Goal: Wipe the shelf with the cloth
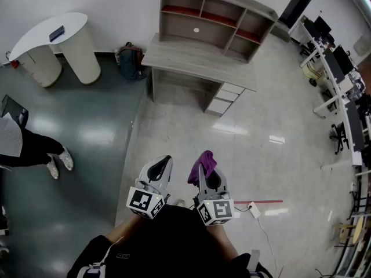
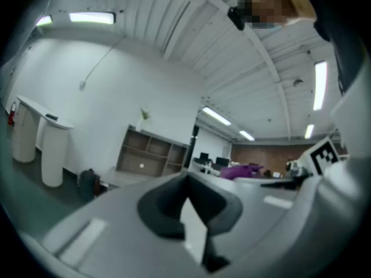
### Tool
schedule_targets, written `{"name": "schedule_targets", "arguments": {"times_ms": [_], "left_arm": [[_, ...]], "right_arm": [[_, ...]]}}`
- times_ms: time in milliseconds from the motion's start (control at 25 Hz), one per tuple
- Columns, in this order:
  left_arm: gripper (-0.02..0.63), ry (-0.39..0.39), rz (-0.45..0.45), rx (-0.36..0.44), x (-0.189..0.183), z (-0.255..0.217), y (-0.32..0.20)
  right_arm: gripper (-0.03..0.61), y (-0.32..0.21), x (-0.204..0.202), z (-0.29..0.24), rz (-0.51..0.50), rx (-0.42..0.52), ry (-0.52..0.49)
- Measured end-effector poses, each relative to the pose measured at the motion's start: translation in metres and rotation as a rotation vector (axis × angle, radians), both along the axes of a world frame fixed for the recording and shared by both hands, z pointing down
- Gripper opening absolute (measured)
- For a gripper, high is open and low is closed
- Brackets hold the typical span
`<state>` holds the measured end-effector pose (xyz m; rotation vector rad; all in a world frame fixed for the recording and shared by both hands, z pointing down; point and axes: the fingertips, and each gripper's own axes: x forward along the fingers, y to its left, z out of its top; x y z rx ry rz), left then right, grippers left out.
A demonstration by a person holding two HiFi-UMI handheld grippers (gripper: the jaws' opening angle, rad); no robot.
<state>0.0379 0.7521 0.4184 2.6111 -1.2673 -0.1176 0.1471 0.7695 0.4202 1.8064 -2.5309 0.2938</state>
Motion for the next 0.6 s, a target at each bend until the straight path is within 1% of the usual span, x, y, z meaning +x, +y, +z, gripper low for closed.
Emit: {"name": "schedule_targets", "arguments": {"times_ms": [400, 520, 600], "left_arm": [[0.003, 0.006, -0.010, 0.002, -0.014, -0.001, -0.008], [0.003, 0.008, -0.007, 0.000, -0.021, -0.001, -0.011], [0.003, 0.006, -0.003, 0.003, -0.026, -0.001, -0.016]], "right_arm": [[0.049, -0.007, -0.013, -0.002, -0.008, 0.003, 0.014], [0.049, -0.010, -0.022, -0.001, -0.004, 0.011, 0.032], [0.049, -0.014, -0.028, -0.002, -0.006, 0.014, 0.024]]}}
